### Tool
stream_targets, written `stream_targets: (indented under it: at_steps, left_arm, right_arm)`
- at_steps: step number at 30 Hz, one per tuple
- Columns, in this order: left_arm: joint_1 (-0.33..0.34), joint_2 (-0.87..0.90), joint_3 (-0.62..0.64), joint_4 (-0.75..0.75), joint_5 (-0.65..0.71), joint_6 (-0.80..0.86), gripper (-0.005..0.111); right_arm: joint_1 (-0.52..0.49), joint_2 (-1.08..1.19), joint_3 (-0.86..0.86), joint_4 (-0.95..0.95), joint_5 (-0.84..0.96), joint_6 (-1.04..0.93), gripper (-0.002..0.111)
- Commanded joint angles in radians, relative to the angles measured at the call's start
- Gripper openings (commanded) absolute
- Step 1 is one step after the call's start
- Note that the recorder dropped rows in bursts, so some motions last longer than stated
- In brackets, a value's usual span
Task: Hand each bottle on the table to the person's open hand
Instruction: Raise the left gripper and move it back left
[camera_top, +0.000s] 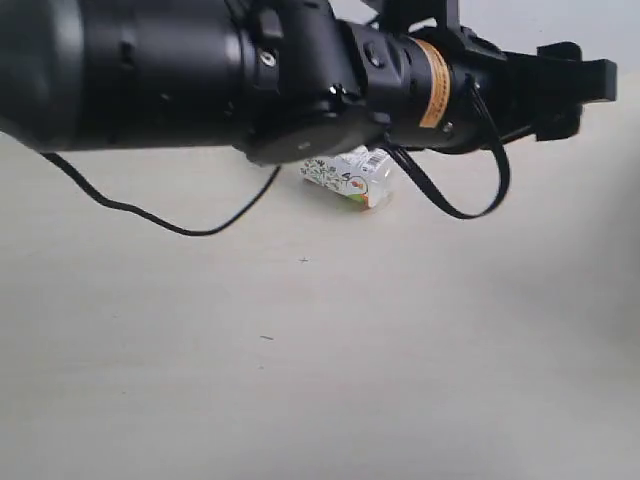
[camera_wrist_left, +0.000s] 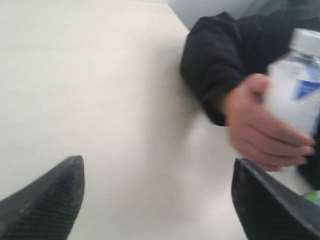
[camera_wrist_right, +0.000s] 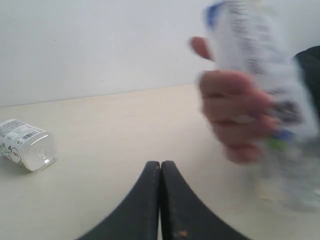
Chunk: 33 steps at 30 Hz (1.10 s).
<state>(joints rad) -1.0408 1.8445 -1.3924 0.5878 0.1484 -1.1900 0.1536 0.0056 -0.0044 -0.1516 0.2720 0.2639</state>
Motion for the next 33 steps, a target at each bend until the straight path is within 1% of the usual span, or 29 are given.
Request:
stream_targets:
  at_steps: [1, 4, 5, 7, 9, 11, 13, 14, 17, 19, 20, 23, 25, 28, 30, 33]
  left_arm:
    - [-0.006, -0.093, -0.006, 0.028, 0.351, 0.228, 0.075]
    - [-0.006, -0.123, -0.006, 0.03, 0.589, 0.385, 0.063]
    - [-0.006, -0.13, -0.006, 0.032, 0.66, 0.441, 0.056]
    - [-0.006, -0.136, -0.006, 0.049, 0.777, 0.522, 0.04]
    - [-0.006, -0.139, -0.006, 0.086, 0.896, 0.559, 0.021]
    - [-0.006, -0.139, -0.006, 0.118, 0.983, 0.566, 0.0]
    - [-0.006, -0.139, -0.006, 0.127, 1.064, 0.609, 0.0]
    - [-0.006, -0.139, -0.006, 0.127, 1.073, 0.641, 0.0]
    - [0.001, -0.144, -0.006, 0.105, 1.073, 0.716, 0.0]
    - [0.024, -0.157, -0.006, 0.054, 1.073, 0.754, 0.0]
    - [0.045, -0.168, -0.006, 0.006, 1.052, 0.786, 0.0]
    - [0.138, -0.215, -0.004, -0.215, 0.937, 0.939, 0.0]
    - [0.224, -0.25, 0.01, -0.415, 0.871, 1.098, 0.0]
    - [0.352, -0.291, 0.042, -0.663, 0.858, 1.312, 0.0]
    - [0.423, -0.317, 0.071, -0.768, 0.858, 1.406, 0.0]
    - [0.536, -0.359, 0.126, -0.875, 0.846, 1.501, 0.0]
  right_arm:
    - [0.003, -0.006, 0.004, -0.004, -0.008, 0.0, 0.0]
    - [0.003, -0.006, 0.004, -0.004, -0.008, 0.0, 0.0]
    - [0.003, -0.006, 0.004, -0.004, -0.008, 0.0, 0.0]
    - [0.003, -0.006, 0.004, -0.004, -0.008, 0.0, 0.0]
    - [0.003, -0.006, 0.004, -0.004, -0.008, 0.0, 0.0]
    - [0.003, -0.006, 0.004, -0.004, -0.008, 0.0, 0.0]
    - [0.003, -0.006, 0.004, -0.004, -0.008, 0.0, 0.0]
    - [0.003, -0.006, 0.004, -0.004, -0.008, 0.0, 0.0]
    - [0.003, -0.006, 0.004, -0.004, -0.008, 0.0, 0.0]
    - [0.003, -0.006, 0.004, -0.004, -0.008, 0.0, 0.0]
    - [0.003, -0.006, 0.004, -0.004, -0.008, 0.0, 0.0]
    - [0.003, -0.006, 0.004, -0.004, -0.008, 0.0, 0.0]
    - [0.003, -0.006, 0.004, -0.004, -0.008, 0.0, 0.0]
    - [0.003, -0.006, 0.004, -0.004, -0.008, 0.0, 0.0]
    - [0.003, -0.006, 0.004, -0.004, -0.008, 0.0, 0.0]
    - [0.003, -0.006, 0.004, -0.004, -0.008, 0.0, 0.0]
